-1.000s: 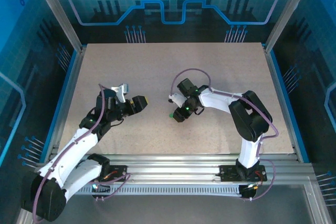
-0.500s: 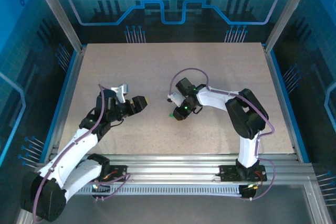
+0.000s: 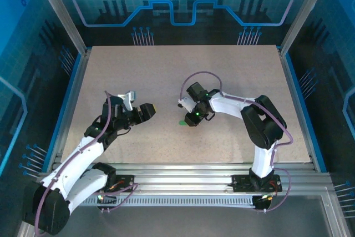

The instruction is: Remove the keys from the keyring

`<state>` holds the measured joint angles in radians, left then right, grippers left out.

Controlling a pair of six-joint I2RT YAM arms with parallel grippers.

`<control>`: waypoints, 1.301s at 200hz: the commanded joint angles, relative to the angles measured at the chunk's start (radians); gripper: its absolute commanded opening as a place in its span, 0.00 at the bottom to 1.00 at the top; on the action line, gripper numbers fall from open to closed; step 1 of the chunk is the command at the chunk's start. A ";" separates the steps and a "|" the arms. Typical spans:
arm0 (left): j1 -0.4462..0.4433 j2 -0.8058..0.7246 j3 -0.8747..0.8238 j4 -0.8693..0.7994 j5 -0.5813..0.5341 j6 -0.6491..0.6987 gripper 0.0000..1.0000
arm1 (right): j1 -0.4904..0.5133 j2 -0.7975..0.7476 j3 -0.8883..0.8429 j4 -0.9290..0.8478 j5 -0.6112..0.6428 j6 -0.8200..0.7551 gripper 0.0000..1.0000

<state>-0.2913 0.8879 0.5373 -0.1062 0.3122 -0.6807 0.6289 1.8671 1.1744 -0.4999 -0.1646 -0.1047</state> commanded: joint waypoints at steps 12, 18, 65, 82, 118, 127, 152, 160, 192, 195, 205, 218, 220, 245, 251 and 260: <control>-0.006 -0.022 -0.017 0.005 0.002 -0.005 0.74 | 0.002 -0.027 -0.019 -0.024 -0.010 0.000 0.10; -0.006 -0.023 -0.017 0.004 0.000 -0.005 0.74 | 0.001 -0.030 -0.021 -0.023 -0.008 0.002 0.09; -0.007 -0.019 -0.007 0.005 0.008 -0.003 0.74 | 0.008 -0.089 -0.014 -0.039 -0.005 -0.008 0.03; -0.008 -0.013 0.016 0.001 0.017 0.003 0.74 | 0.014 -0.148 0.008 -0.063 -0.006 -0.023 0.02; -0.011 0.037 0.125 0.001 0.087 0.028 0.67 | 0.020 -0.269 0.093 -0.140 -0.038 -0.064 0.02; -0.014 0.055 0.165 -0.005 0.112 0.039 0.65 | 0.019 -0.295 0.124 -0.171 -0.054 -0.077 0.03; -0.028 0.100 0.279 -0.020 0.185 0.078 0.56 | 0.020 -0.379 0.196 -0.209 -0.099 -0.100 0.02; -0.036 0.112 0.316 -0.026 0.210 0.094 0.54 | 0.019 -0.402 0.218 -0.222 -0.120 -0.106 0.03; -0.102 0.172 0.492 -0.121 0.278 0.222 0.48 | 0.018 -0.431 0.352 -0.321 -0.198 -0.129 0.04; -0.110 0.179 0.509 -0.138 0.279 0.241 0.47 | 0.019 -0.431 0.363 -0.331 -0.204 -0.131 0.04; -0.136 0.196 0.560 -0.192 0.278 0.304 0.45 | 0.020 -0.432 0.413 -0.373 -0.231 -0.138 0.04; -0.153 0.214 0.603 -0.236 0.293 0.364 0.43 | 0.022 -0.441 0.447 -0.404 -0.255 -0.145 0.04; -0.155 0.216 0.608 -0.238 0.296 0.370 0.42 | 0.021 -0.442 0.450 -0.407 -0.258 -0.145 0.04; -0.157 0.218 0.607 -0.200 0.317 0.403 0.50 | 0.020 -0.467 0.479 -0.431 -0.300 -0.151 0.04; -0.156 0.214 0.597 -0.176 0.330 0.408 0.52 | 0.020 -0.474 0.485 -0.436 -0.309 -0.151 0.05; -0.157 0.205 0.580 -0.137 0.344 0.413 0.52 | 0.017 -0.483 0.491 -0.439 -0.323 -0.151 0.05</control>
<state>-0.4446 1.0954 1.1305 -0.2657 0.5892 -0.3523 0.6346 1.4212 1.6226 -0.8608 -0.4065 -0.2386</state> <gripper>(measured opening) 0.514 0.045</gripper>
